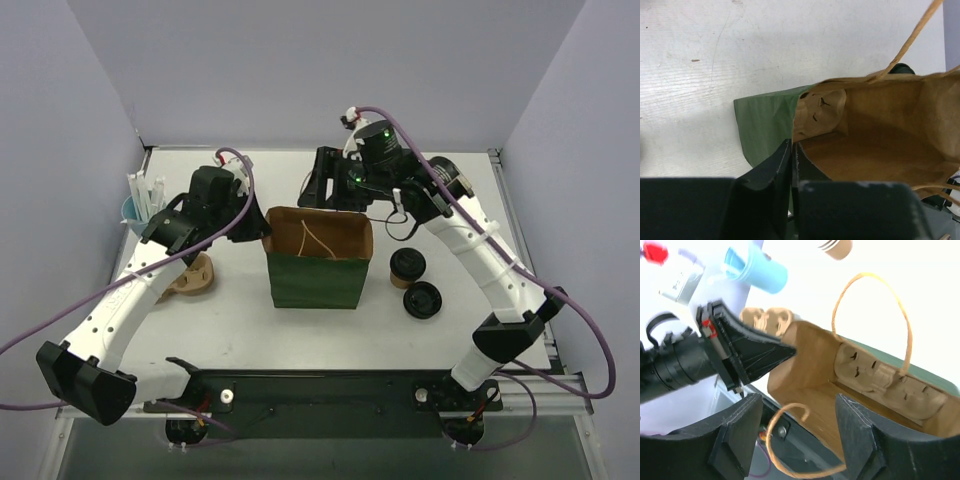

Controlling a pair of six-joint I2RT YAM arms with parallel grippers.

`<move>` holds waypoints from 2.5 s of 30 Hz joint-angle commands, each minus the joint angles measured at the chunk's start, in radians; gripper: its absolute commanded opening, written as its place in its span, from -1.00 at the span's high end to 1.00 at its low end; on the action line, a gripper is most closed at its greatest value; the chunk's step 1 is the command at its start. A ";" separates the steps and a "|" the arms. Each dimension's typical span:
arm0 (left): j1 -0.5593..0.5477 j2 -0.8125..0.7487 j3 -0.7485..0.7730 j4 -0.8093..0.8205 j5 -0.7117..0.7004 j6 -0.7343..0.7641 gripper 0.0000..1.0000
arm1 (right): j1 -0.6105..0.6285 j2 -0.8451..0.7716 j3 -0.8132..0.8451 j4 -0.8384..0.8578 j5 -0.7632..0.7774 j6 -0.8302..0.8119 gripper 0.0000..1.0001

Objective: Pack the takeout coffee

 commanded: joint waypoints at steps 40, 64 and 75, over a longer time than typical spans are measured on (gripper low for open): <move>-0.076 -0.570 -0.576 0.525 0.081 0.106 1.00 | 0.076 -0.507 -0.532 0.083 0.055 -0.358 -0.25; -0.079 -0.595 -0.618 0.466 0.089 0.123 1.00 | 0.170 -0.380 -0.527 0.193 0.265 -0.486 0.21; -0.079 -0.575 -0.556 0.411 -0.010 0.121 1.00 | 0.188 -0.333 -0.438 0.312 0.248 -0.661 1.00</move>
